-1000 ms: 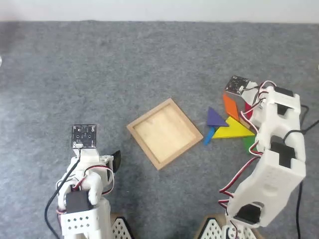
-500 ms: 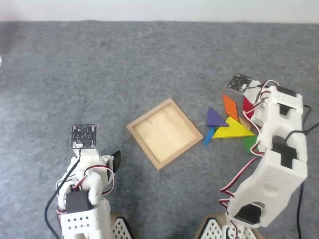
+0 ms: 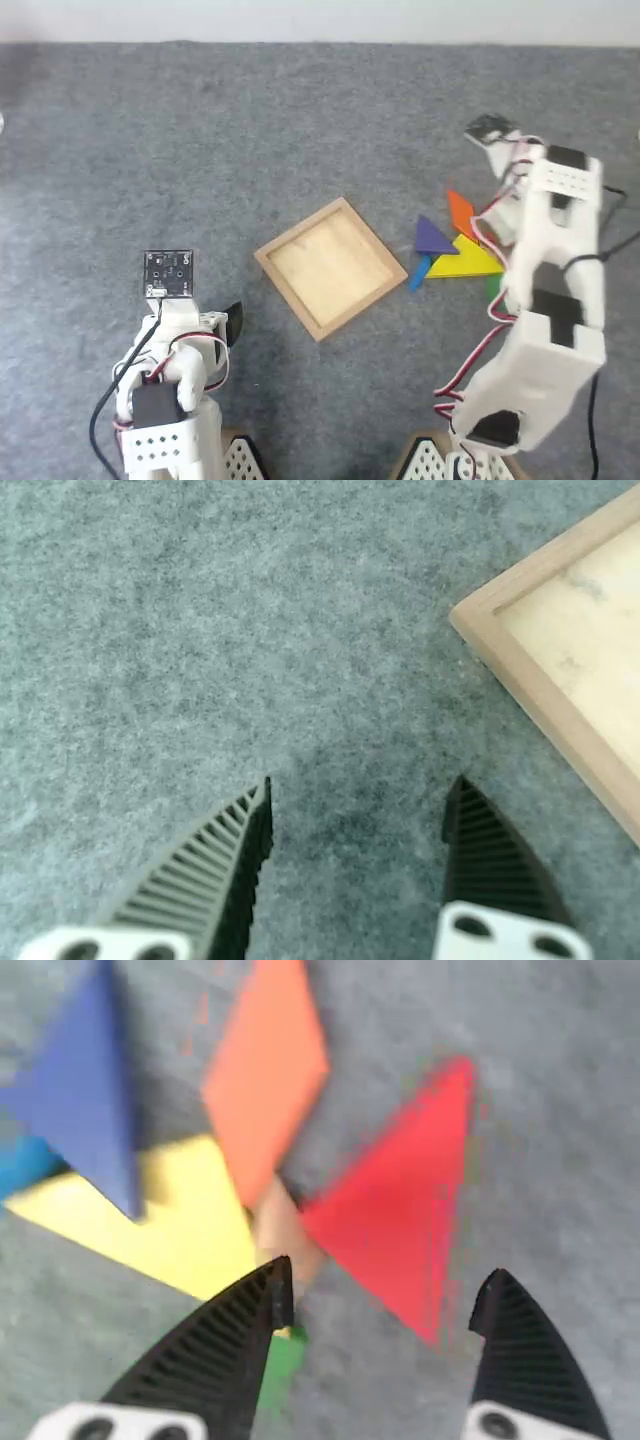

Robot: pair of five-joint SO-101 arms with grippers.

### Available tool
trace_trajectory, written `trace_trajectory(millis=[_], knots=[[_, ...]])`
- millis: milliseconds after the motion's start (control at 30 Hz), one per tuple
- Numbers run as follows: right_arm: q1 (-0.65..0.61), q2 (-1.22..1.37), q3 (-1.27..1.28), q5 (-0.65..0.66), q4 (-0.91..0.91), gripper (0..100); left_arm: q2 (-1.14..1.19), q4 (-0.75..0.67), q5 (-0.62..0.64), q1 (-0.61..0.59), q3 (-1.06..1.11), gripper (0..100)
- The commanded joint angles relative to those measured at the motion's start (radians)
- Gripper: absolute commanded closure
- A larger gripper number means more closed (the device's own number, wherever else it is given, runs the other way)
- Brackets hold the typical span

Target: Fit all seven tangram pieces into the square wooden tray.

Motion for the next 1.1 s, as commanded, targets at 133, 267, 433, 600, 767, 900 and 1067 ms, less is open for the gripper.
trace_trajectory(millis=[133, 267, 433, 600, 767, 900, 1067], knots=[[-0.041, 0.113, -0.133, -0.084, -0.024, 70.5, -0.021, 0.005, 0.008, -0.003, -0.022, 73], [-0.035, 0.188, -0.183, -0.043, -0.016, 70.5, -0.021, 0.005, 0.008, -0.003, -0.022, 73], [0.024, 0.222, -0.241, -0.038, -0.016, 70.6, -0.021, 0.005, 0.008, -0.002, -0.022, 73], [0.070, 0.222, -0.269, -0.028, -0.010, 70.6, -0.021, 0.005, 0.008, -0.002, -0.022, 73], [0.070, 0.222, -0.273, 0.002, 0.027, 70.5, -0.021, 0.005, 0.008, -0.002, -0.022, 73], [0.070, 0.231, -0.273, 0.006, -0.005, 70.5, -0.021, 0.005, 0.008, -0.002, -0.022, 73], [0.087, 0.229, -0.269, 0.153, 0.031, 70.5, -0.021, 0.005, 0.008, -0.002, -0.022, 73]])
